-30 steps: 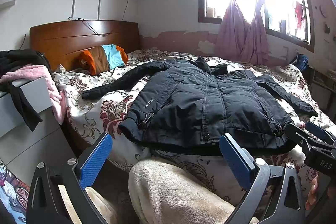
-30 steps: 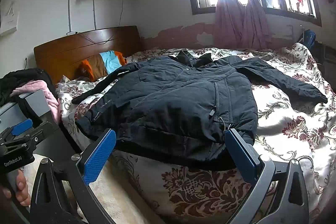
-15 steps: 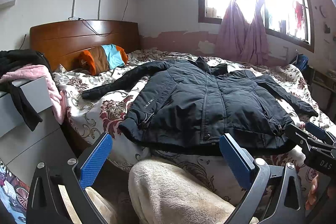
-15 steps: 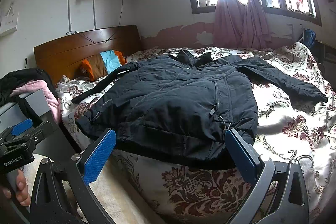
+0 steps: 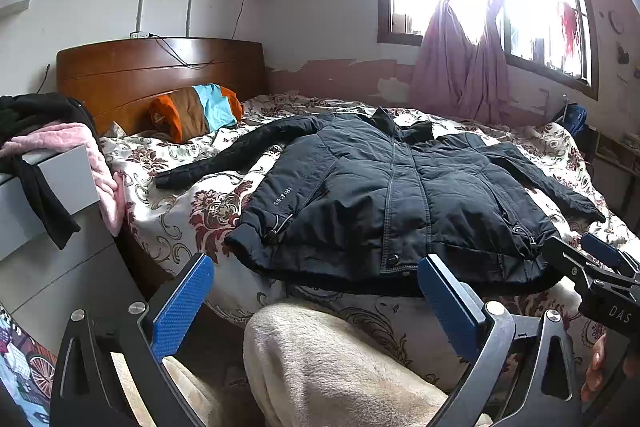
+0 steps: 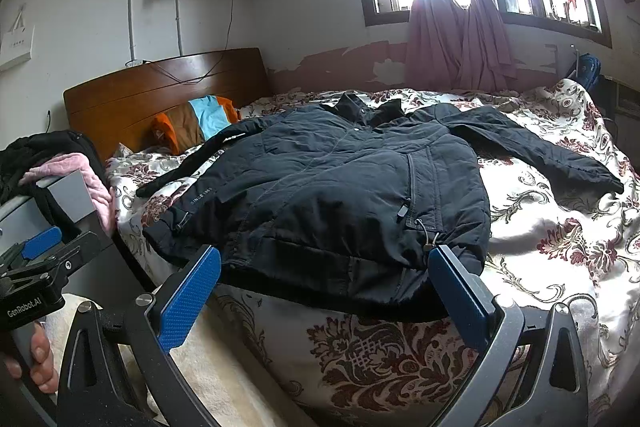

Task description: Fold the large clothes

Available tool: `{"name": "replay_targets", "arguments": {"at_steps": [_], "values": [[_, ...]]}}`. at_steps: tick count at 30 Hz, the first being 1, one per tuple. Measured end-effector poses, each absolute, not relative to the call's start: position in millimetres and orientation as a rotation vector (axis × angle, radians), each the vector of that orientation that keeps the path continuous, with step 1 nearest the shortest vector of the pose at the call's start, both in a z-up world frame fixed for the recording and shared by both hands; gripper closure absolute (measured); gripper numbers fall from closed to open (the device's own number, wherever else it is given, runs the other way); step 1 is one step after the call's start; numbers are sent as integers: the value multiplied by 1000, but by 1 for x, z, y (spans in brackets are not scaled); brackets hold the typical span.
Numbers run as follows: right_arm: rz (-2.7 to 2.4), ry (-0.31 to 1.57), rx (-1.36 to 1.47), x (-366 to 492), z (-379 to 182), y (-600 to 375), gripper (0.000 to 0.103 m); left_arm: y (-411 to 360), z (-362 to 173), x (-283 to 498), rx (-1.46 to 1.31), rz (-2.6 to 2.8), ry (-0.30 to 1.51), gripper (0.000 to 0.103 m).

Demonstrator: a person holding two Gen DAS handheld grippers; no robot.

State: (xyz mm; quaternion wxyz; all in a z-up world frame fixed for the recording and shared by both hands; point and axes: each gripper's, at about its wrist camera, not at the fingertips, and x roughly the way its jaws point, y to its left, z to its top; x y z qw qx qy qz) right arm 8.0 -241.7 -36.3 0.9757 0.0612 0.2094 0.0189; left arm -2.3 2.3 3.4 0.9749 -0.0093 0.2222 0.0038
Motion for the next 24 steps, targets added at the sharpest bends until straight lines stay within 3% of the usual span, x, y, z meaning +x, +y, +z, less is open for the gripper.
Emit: {"name": "replay_targets", "arguments": {"at_steps": [24], "values": [[-145, 436, 180, 24, -46, -294, 1, -7, 11, 31, -47, -25, 523, 0]]}}
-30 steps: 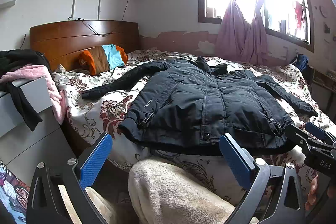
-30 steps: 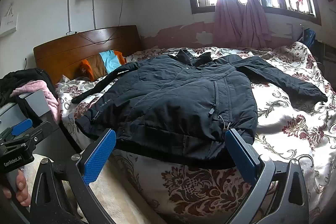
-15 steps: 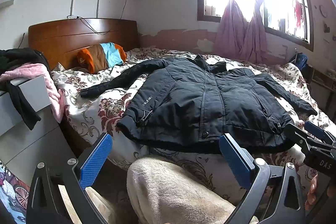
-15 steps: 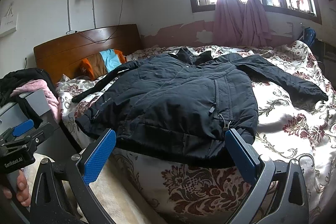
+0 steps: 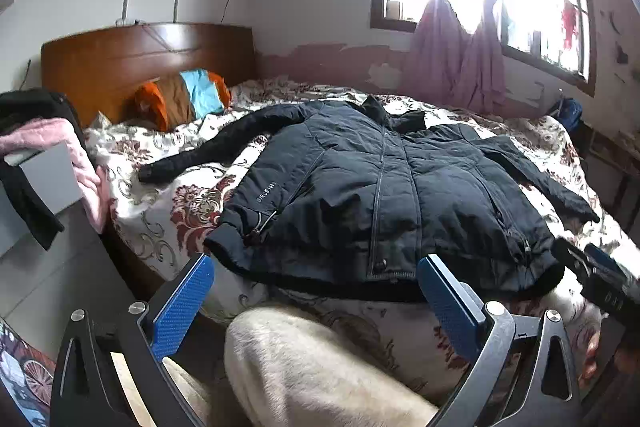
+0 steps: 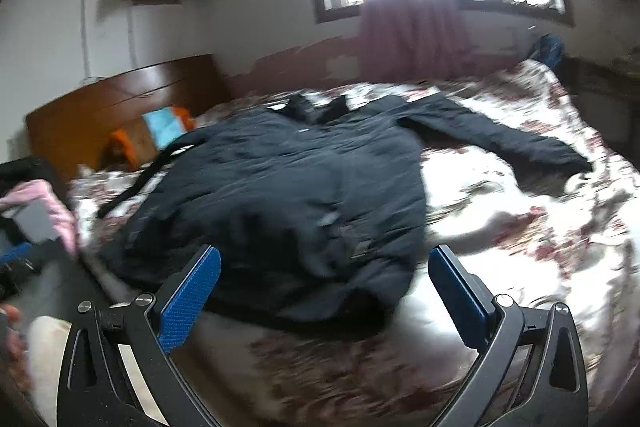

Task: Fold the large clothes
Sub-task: 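Move the right tool to the jacket sleeve and grasp its cuff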

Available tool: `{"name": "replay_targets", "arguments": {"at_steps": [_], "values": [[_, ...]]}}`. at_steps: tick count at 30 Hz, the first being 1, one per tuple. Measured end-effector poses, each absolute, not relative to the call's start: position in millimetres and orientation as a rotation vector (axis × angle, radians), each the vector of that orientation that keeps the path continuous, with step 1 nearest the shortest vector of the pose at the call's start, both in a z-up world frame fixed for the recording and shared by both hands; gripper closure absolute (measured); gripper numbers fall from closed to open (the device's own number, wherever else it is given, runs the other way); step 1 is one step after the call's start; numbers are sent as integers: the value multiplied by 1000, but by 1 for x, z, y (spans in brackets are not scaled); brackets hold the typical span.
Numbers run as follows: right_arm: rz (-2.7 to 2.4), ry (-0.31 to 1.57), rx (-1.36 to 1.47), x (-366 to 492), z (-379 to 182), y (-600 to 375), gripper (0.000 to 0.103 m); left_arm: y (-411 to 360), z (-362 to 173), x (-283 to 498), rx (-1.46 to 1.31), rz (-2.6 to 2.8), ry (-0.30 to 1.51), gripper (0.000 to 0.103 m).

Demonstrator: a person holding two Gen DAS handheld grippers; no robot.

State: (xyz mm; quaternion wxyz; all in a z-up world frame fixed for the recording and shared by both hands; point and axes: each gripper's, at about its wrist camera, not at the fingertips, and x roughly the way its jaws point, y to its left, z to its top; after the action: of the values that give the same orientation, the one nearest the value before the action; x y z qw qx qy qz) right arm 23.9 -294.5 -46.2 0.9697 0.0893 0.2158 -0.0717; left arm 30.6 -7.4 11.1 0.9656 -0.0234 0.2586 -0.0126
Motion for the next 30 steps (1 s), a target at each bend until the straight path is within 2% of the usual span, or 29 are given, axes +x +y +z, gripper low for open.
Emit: {"name": "replay_targets", "arguments": {"at_steps": [8, 16, 23, 30], "values": [[-312, 382, 260, 23, -43, -366, 1, -48, 34, 65, -34, -63, 516, 1], [-452, 352, 176, 39, -42, -424, 1, -116, 54, 123, -31, -246, 552, 1], [-487, 337, 183, 60, -55, -461, 1, -169, 38, 198, -54, -276, 585, 1], [-257, 536, 500, 112, -86, -517, 1, -216, 26, 283, -140, -341, 599, 1]]}}
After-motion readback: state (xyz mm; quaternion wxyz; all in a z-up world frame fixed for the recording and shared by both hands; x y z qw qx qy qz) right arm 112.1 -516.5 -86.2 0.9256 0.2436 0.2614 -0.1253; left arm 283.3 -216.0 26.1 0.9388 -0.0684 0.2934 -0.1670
